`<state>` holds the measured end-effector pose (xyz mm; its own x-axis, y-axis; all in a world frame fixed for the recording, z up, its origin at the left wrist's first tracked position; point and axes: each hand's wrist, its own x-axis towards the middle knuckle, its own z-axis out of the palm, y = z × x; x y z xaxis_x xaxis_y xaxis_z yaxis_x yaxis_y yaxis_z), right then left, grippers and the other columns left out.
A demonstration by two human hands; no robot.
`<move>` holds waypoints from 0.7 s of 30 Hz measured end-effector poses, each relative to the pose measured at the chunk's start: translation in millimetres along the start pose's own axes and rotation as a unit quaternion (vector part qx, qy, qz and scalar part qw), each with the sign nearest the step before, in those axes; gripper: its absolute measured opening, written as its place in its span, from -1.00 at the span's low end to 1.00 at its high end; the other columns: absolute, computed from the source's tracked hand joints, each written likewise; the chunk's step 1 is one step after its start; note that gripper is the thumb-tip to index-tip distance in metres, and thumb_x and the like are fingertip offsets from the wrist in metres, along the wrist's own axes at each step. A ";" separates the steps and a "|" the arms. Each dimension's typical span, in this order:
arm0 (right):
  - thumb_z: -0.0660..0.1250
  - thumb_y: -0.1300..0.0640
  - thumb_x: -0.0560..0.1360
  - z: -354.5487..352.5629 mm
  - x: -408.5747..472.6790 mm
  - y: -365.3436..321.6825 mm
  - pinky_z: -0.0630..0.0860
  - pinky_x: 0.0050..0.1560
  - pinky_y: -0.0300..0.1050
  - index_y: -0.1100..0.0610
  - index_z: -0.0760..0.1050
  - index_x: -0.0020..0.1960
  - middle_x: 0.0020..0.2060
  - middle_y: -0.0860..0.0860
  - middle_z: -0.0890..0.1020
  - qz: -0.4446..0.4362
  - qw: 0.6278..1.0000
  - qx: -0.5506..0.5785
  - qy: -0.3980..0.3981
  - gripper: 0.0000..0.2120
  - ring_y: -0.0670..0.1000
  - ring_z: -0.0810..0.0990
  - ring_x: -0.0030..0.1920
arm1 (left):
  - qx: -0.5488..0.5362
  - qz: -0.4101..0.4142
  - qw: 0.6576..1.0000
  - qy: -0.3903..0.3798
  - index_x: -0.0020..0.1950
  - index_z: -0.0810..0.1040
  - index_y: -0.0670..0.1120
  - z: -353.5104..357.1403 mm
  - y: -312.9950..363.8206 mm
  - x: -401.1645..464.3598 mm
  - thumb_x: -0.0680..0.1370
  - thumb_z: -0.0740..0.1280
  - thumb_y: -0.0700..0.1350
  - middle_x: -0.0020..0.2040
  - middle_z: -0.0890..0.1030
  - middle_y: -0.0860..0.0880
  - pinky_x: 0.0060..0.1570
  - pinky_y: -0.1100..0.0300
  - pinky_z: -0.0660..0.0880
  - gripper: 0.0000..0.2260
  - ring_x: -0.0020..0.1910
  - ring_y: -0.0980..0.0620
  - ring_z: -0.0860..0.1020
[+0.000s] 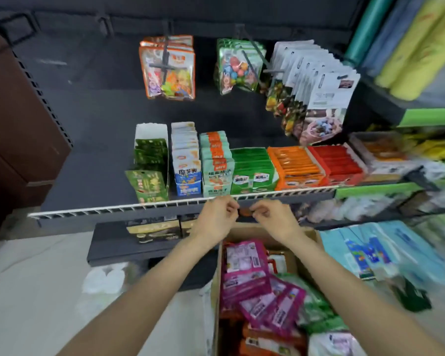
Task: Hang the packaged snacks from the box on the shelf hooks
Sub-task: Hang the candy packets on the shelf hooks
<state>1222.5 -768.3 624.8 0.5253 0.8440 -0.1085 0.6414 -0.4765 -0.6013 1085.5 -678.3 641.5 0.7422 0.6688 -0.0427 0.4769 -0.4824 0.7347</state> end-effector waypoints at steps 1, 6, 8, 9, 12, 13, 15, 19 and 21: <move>0.27 0.22 0.53 7.1 -6.7 16.8 0.52 -0.01 -0.15 0.14 0.58 0.12 -0.01 0.06 0.66 0.014 0.999 -0.018 -0.031 -0.80 0.02 0.63 -0.03 | 0.034 -0.002 0.999 -0.026 0.08 0.55 -0.14 15.8 -2.9 -4.8 0.57 0.23 -0.21 0.04 0.59 -0.07 -0.03 0.30 0.40 -0.85 -0.01 0.03 0.54; 0.20 0.29 0.56 28.8 -37.9 66.1 0.40 0.19 -0.17 0.14 0.49 0.30 0.18 0.01 0.58 -0.037 0.984 -0.030 -0.171 -0.66 0.02 0.52 0.21 | 0.162 -0.011 0.974 -0.158 0.33 0.45 -0.13 76.1 -25.4 -32.4 0.59 0.23 -0.11 0.29 0.48 -0.12 0.23 0.08 0.38 -0.69 0.28 -0.09 0.43; 0.16 0.35 0.56 32.9 -44.0 76.5 0.26 0.31 -0.19 0.11 0.37 0.40 0.38 0.06 0.39 -0.060 0.972 -0.065 -0.216 -0.57 0.06 0.34 0.38 | 0.188 -0.020 0.962 -0.197 0.42 0.35 -0.11 91.5 -32.5 -43.3 0.58 0.26 -0.06 0.38 0.42 -0.10 0.32 0.09 0.32 -0.59 0.35 -0.06 0.37; 0.16 0.35 0.56 35.7 -44.7 81.7 0.22 0.34 -0.17 0.09 0.34 0.42 0.42 0.07 0.33 -0.069 0.967 -0.086 -0.230 -0.54 0.07 0.30 0.41 | 0.194 -0.030 0.958 -0.208 0.44 0.32 -0.10 97.9 -35.1 -47.8 0.58 0.27 -0.03 0.40 0.39 -0.10 0.34 0.07 0.31 -0.55 0.38 -0.05 0.35; 0.30 0.25 0.52 42.8 -43.7 91.0 0.26 0.34 -0.10 0.08 0.42 0.37 0.36 0.08 0.41 -0.085 0.969 -0.098 -0.212 -0.58 0.09 0.36 0.36 | 0.193 -0.063 0.962 -0.182 0.45 0.31 -0.03 106.3 -37.4 -56.8 0.56 0.29 0.01 0.41 0.39 -0.08 0.32 -0.02 0.36 -0.53 0.39 -0.05 0.35; 0.34 0.22 0.50 43.4 -43.9 91.0 0.30 0.32 -0.08 0.08 0.47 0.33 0.31 0.08 0.46 -0.090 0.974 -0.082 -0.192 -0.61 0.09 0.42 0.31 | 0.197 -0.065 0.964 -0.165 0.43 0.34 -0.02 106.5 -36.5 -58.6 0.56 0.29 0.00 0.39 0.42 -0.07 0.29 -0.03 0.39 -0.56 0.36 -0.06 0.38; 0.37 0.18 0.48 44.3 -44.2 90.7 0.36 0.26 -0.09 0.09 0.51 0.27 0.22 0.08 0.50 -0.100 0.982 -0.053 -0.149 -0.65 0.08 0.48 0.23 | 0.228 -0.056 0.963 -0.132 0.35 0.41 -0.04 104.7 -32.7 -61.9 0.59 0.24 -0.07 0.28 0.51 -0.10 0.18 -0.04 0.45 -0.67 0.26 -0.12 0.47; 0.40 0.12 0.46 43.6 -47.7 85.5 0.40 0.21 -0.08 0.08 0.43 0.28 0.19 0.05 0.49 -0.099 0.992 0.025 -0.075 -0.59 0.05 0.50 0.18 | 0.244 -0.074 0.966 -0.028 0.28 0.41 -0.12 98.3 -27.4 -70.5 0.62 0.16 -0.11 0.02 0.61 -0.22 -0.09 -0.03 0.48 -0.74 0.01 -0.28 0.56; 0.41 0.16 0.45 43.4 -50.3 81.3 0.41 0.14 -0.14 0.12 0.38 0.26 0.17 0.04 0.52 -0.097 0.988 0.065 -0.103 -0.59 0.02 0.52 0.15 | 0.188 -0.108 0.975 0.053 0.23 0.46 -0.14 92.1 -30.2 -78.3 0.60 0.21 -0.07 -0.04 0.64 -0.22 -0.11 -0.06 0.52 -0.75 -0.04 -0.26 0.59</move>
<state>1224.0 -838.8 547.0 0.2662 0.9550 -0.1308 0.6351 -0.2759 -0.7215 1056.3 -768.2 560.3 0.5627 0.8224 -0.0843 0.7701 -0.4844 0.4150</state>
